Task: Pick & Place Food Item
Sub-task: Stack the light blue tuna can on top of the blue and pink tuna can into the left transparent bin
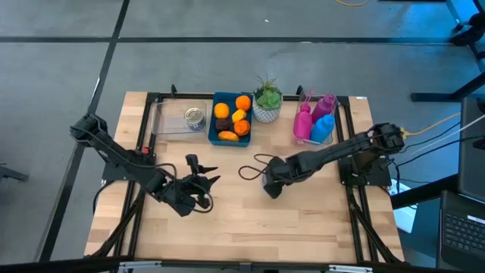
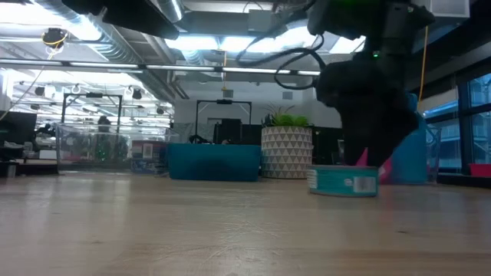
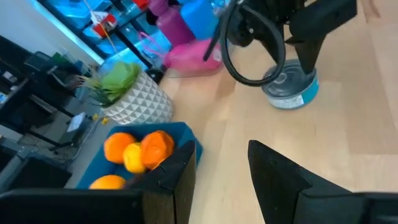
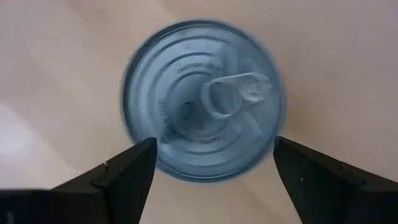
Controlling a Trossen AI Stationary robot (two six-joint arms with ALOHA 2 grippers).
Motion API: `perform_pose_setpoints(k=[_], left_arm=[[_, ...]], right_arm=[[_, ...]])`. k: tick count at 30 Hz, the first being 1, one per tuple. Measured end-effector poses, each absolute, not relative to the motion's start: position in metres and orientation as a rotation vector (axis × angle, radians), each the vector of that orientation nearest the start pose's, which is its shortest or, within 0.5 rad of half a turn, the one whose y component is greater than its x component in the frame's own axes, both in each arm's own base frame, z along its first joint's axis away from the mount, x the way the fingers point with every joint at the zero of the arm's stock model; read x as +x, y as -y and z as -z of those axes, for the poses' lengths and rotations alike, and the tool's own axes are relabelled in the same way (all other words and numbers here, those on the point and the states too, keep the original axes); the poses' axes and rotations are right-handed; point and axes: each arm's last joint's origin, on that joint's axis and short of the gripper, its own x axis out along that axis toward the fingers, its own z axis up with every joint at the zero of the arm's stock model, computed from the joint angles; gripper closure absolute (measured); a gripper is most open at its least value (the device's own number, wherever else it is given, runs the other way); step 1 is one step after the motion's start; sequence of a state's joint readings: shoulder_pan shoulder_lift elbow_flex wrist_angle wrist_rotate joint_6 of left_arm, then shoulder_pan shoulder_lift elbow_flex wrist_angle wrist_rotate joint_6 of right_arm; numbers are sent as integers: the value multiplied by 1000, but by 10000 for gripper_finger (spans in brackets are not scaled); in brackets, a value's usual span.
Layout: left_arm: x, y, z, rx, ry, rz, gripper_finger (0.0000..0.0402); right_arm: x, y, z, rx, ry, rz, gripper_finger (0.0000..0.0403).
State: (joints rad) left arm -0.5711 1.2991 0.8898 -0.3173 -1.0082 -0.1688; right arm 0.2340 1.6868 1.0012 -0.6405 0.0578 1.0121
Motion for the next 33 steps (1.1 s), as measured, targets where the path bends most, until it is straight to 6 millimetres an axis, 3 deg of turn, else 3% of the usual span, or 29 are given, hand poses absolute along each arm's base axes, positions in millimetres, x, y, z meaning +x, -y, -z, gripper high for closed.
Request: perform_pose_setpoints(k=[8, 12, 21, 26, 33], left_arm=[[270, 114, -222, 324, -609, -328, 263], [289, 111, -202, 319, -646, -268, 263], [329, 111, -180, 329, -494, -134, 263], [337, 102, -169, 337, -482, -238, 263], [348, 90, -157, 293, -467, -273, 263]], right_arm=[[314, -80, -169, 671, -1083, 314, 82], [313, -83, -169, 648, -1087, 298, 82], [297, -86, -163, 581, -1194, 424, 82], [278, -86, -159, 540, -1295, 601, 82], [279, -88, -160, 551, -1265, 623, 82]])
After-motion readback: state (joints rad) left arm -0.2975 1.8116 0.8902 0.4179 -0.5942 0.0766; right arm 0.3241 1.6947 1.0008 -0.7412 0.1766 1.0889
